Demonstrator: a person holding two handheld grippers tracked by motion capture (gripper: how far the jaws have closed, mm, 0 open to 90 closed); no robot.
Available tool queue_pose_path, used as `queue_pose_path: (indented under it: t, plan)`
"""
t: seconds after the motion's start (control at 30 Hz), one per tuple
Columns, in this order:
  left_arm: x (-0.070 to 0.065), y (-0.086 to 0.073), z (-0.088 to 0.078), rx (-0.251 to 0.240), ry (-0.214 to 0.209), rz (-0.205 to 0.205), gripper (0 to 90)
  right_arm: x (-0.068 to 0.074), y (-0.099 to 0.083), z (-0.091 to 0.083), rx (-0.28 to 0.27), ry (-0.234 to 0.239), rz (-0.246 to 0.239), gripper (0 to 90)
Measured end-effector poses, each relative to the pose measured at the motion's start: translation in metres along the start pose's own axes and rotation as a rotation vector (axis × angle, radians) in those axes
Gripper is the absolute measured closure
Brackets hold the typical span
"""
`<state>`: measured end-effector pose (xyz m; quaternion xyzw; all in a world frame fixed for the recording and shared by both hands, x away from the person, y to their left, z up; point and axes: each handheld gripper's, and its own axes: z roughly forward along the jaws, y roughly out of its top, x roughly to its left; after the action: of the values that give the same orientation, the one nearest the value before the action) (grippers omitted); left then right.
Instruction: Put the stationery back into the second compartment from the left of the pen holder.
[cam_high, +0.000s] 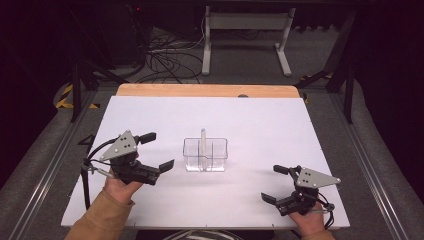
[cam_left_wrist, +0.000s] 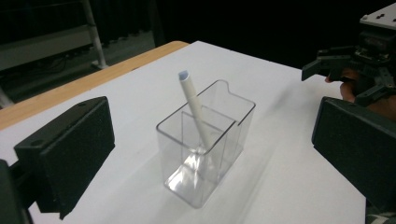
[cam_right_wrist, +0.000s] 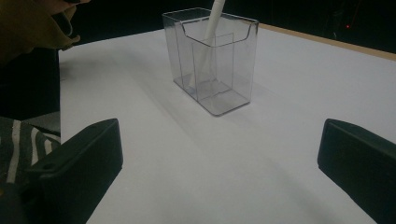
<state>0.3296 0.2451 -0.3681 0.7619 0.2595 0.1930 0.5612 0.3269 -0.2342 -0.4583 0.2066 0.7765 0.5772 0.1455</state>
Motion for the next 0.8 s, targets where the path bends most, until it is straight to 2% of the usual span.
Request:
queue_pose_path:
  t: [0.17,0.3,0.6,0.73,0.8]
  plan:
    - [0.005,-0.014,-0.008,0.01,-0.01,-0.047,0.7,0.0,0.0,0.0,0.0,-0.001,-0.001,0.7]
    - [0.006,-0.026,-0.013,0.021,0.007,-0.028,2.3,0.0,0.0,0.0,0.002,-0.001,-0.001,0.7]
    - [0.008,-0.051,-0.026,0.041,0.011,-0.022,2.8,0.0,0.0,-0.001,0.004,-0.003,0.0,0.8]
    - [0.01,-0.063,-0.031,0.044,0.014,-0.07,2.8,0.0,0.0,0.0,0.006,-0.004,0.0,0.7]
    - [0.011,-0.07,-0.032,0.048,0.019,-0.074,2.8,0.0,0.0,-0.001,0.006,-0.004,0.0,0.7]
